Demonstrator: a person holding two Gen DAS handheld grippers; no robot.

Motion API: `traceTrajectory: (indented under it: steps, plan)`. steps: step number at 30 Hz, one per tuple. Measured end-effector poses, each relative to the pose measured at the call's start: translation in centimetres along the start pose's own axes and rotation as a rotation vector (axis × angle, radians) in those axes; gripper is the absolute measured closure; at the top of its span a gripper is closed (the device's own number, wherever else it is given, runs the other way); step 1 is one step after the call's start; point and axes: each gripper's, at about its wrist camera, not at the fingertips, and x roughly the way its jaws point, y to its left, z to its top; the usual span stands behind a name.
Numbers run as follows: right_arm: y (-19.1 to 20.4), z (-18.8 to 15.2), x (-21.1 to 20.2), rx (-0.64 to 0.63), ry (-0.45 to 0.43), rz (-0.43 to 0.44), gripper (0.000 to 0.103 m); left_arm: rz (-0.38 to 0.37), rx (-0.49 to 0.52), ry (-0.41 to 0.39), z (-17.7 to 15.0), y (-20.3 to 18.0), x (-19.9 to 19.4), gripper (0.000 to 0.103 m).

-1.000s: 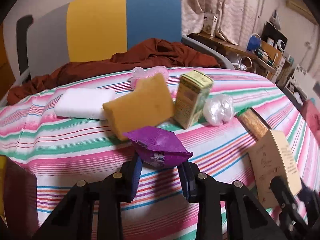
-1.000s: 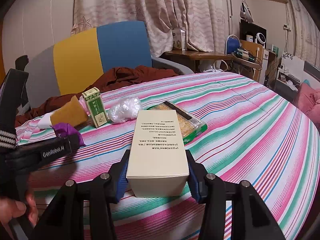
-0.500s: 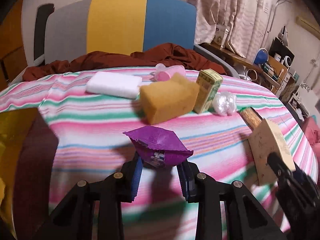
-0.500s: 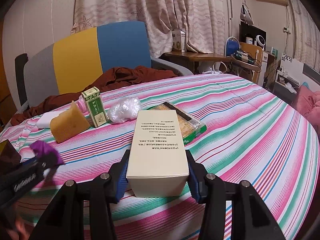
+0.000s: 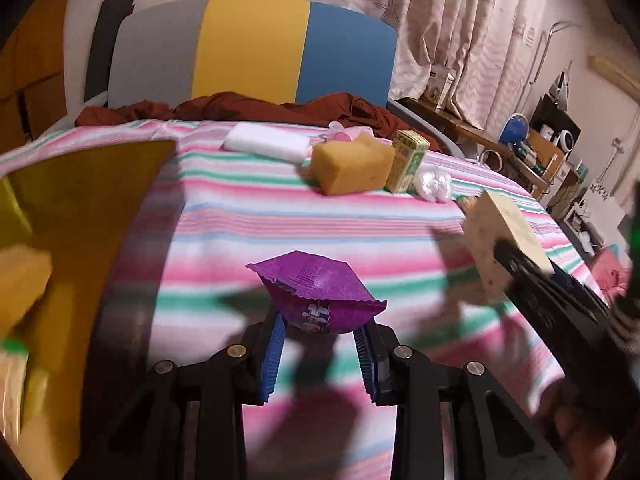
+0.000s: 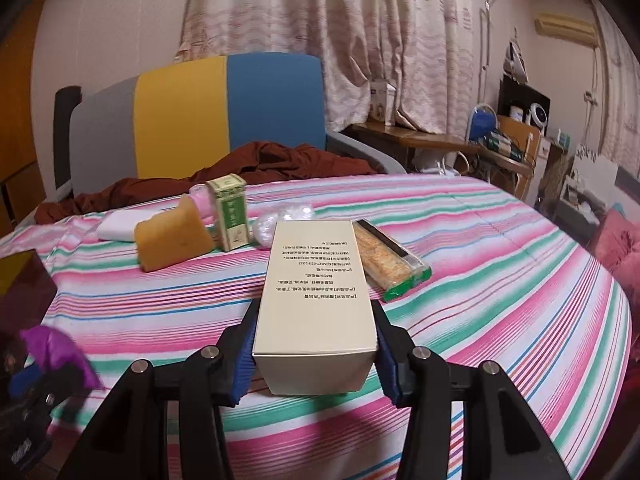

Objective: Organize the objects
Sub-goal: 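Carry the purple packet and white box to the gold tray and open both tools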

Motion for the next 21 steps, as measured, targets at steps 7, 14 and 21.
traceTrajectory:
  steps: [7, 14, 21]
  plan:
    - [2.6, -0.6, -1.2, -0.107, -0.035, 0.026, 0.053, -0.059, 0.111, -0.052, -2.4, -0.6, -3.9, 0.069]
    - [3.1, -0.9, -1.5, -0.126, -0.032, 0.028, 0.053, -0.058, 0.053, -0.150, -0.8, 2.4, -8.9, 0.069]
    - [4.5, -1.6, -2.8, -0.178, -0.054, 0.014, 0.053, 0.002, -0.112, -0.127, 0.6, 9.0, -10.1, 0.069]
